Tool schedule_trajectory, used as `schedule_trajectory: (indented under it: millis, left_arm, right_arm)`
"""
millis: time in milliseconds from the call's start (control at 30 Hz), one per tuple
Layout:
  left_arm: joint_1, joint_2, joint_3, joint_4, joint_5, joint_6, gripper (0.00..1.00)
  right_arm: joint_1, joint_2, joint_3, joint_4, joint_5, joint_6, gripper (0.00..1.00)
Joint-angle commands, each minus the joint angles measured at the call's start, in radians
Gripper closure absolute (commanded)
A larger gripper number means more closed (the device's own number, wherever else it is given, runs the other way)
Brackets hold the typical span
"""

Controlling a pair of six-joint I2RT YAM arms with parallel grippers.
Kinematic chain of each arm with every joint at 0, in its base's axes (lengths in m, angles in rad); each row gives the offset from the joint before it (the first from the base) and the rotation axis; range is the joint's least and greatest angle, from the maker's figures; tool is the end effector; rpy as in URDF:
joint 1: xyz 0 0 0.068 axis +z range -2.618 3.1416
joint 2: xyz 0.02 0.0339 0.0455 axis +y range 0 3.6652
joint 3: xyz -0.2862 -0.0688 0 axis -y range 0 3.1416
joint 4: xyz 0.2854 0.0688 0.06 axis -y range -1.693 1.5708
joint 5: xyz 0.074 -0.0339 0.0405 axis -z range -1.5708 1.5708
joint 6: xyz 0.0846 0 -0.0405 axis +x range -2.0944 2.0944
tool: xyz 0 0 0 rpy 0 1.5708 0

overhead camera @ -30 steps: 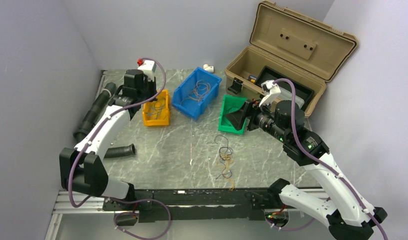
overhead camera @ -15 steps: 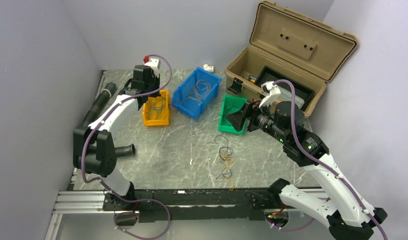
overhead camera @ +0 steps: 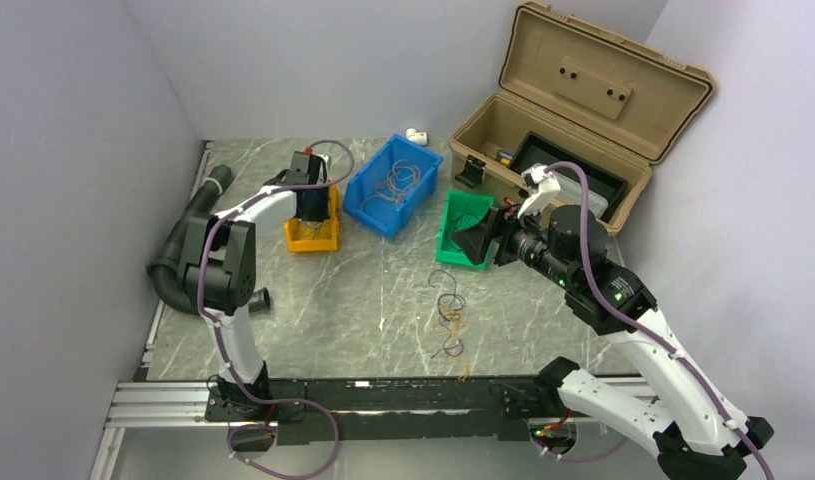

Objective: Untangle the cables
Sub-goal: Place the cable in the bin.

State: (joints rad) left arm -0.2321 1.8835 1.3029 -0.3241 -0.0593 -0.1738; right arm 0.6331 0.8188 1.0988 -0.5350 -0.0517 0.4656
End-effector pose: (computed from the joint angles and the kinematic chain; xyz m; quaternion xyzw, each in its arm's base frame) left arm 0.4658 -0.1050 0.1549 0.0178 0.9445 -0.0384 0.3257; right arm 0.1873 0.1429 0.4191 -0.0819 0.7869 0.3366 0.5106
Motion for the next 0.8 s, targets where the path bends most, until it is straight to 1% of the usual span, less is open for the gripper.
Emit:
schedule_trajectory:
  millis: [0,167,200,233,300,333,433,500,567,667,767]
  left_arm:
    - [0.005,0.038,0.096,-0.104,-0.004,-0.044,1.0]
    - [0.019,0.093,0.142,-0.16,0.04,-0.051,0.99]
    - [0.02,0.09,0.149,-0.167,0.048,-0.047,0.96]
    - [0.02,0.083,0.154,-0.173,0.05,-0.043,0.89]
    - [0.021,0.057,0.157,-0.176,0.05,-0.037,0.71]
    - [0.02,0.042,0.161,-0.18,0.047,-0.035,0.67]
    - [0.02,0.015,0.193,-0.229,0.038,-0.028,0.62]
    - [0.02,-0.003,0.212,-0.264,0.047,-0.026,0.58]
    - [0.019,-0.035,0.213,-0.289,0.084,-0.019,0.51]
    - [0.015,-0.106,0.177,-0.31,0.123,-0.014,0.41]
    - [0.014,-0.195,0.145,-0.339,0.128,-0.012,0.33]
  right_arm:
    - [-0.004,-0.024,-0.016,0.001,0.018,0.014,0.23]
    - [-0.005,-0.03,-0.021,-0.002,0.014,0.018,0.23]
    - [-0.004,-0.031,-0.022,-0.004,0.017,0.016,0.23]
    - [-0.005,-0.034,-0.023,-0.007,0.02,0.015,0.23]
    - [-0.004,-0.035,-0.025,-0.015,0.028,0.013,0.23]
    - [-0.004,-0.031,-0.026,-0.021,0.033,0.014,0.23]
    - [-0.005,-0.014,-0.035,-0.055,0.051,0.03,0.23]
    - [-0.004,-0.001,-0.053,-0.08,0.094,0.05,0.23]
    - [-0.004,0.011,-0.084,-0.096,0.113,0.069,0.23]
    - [-0.004,0.019,-0.152,-0.087,0.119,0.089,0.22]
    - [-0.005,0.03,-0.239,-0.068,0.127,0.105,0.17]
